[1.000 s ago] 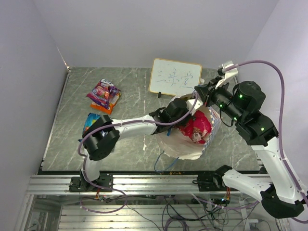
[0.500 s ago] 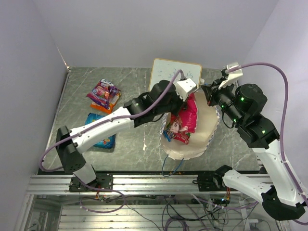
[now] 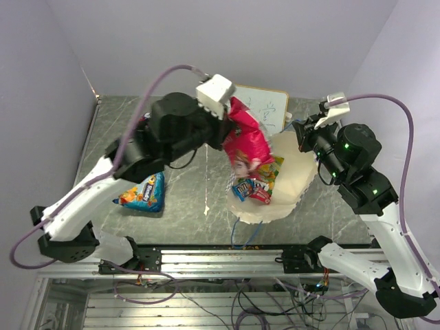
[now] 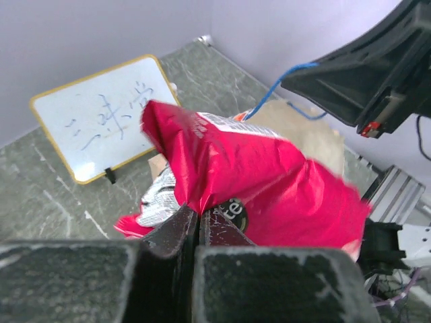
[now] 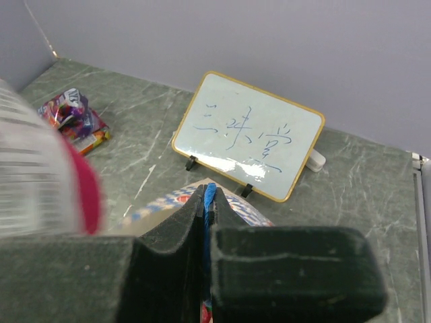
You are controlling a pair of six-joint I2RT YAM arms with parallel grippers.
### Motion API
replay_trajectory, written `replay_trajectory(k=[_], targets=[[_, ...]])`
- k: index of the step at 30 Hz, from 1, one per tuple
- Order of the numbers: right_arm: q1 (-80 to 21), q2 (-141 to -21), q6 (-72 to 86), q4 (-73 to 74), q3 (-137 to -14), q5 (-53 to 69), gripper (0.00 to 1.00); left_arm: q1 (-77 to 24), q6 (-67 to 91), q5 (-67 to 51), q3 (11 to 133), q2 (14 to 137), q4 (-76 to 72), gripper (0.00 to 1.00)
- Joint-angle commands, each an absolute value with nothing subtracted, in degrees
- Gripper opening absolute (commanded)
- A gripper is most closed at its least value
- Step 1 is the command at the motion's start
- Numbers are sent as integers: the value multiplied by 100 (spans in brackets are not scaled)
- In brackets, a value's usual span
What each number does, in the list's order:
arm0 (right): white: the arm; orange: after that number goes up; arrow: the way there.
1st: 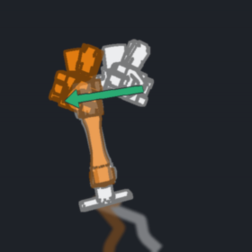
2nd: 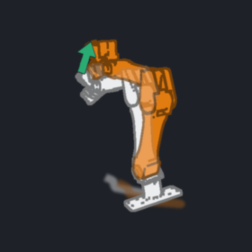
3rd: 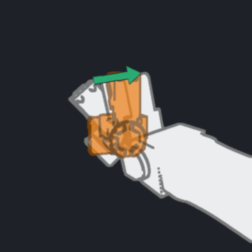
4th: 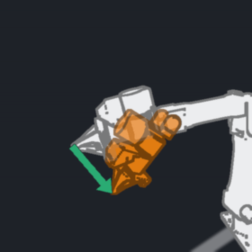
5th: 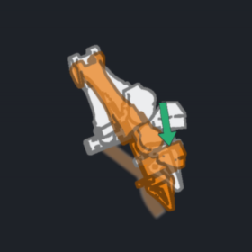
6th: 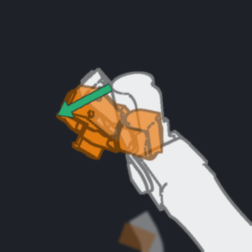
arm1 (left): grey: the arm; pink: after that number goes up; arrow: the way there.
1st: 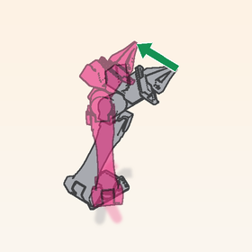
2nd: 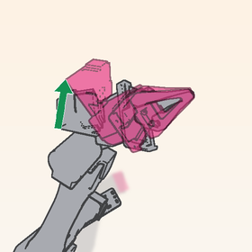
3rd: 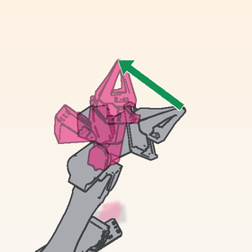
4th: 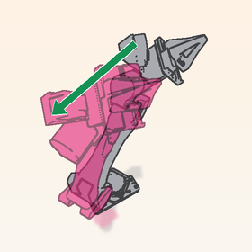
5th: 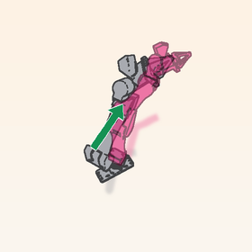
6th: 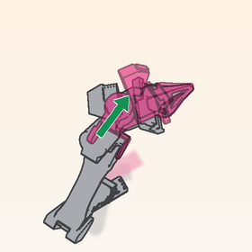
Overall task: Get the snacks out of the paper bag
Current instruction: Take out the snack from the paper bag, then place the snack at the center of the board.
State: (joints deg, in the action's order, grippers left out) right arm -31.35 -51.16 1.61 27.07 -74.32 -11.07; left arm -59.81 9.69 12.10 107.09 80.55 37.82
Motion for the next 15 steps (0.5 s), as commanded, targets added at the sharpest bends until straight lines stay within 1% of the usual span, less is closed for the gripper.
replay_trajectory(k=[1, 3, 6, 8, 11, 15], targets=[[-3138, -5037, 14, 2345, -7470, -1345, 0, -5952, 1321, 2002, 11160, 7493, 4306, 7], [-3138, -5073, -6, 2333, -7472, -1328, 0, -5950, 1334, 2282, 11163, 7341, 4558, 7], [-3138, -5130, -30, 2317, -7478, -1306, 0, -5944, 1759, 3351, 11084, 7108, 5075, 7], [-3135, -5170, -55, 2320, -7505, -1277, 0, -5906, 2072, 3854, 11091, 7018, 5426, 7], [-3138, -5226, -136, 2343, -7559, -1239, 0, -5833, 2347, 4197, 11269, 7087, 6047, 7], [-3138, -5265, -292, 2374, -7617, -1278, 0, -5700, 3125, 4839, 11299, 7278, 7194, 7]])
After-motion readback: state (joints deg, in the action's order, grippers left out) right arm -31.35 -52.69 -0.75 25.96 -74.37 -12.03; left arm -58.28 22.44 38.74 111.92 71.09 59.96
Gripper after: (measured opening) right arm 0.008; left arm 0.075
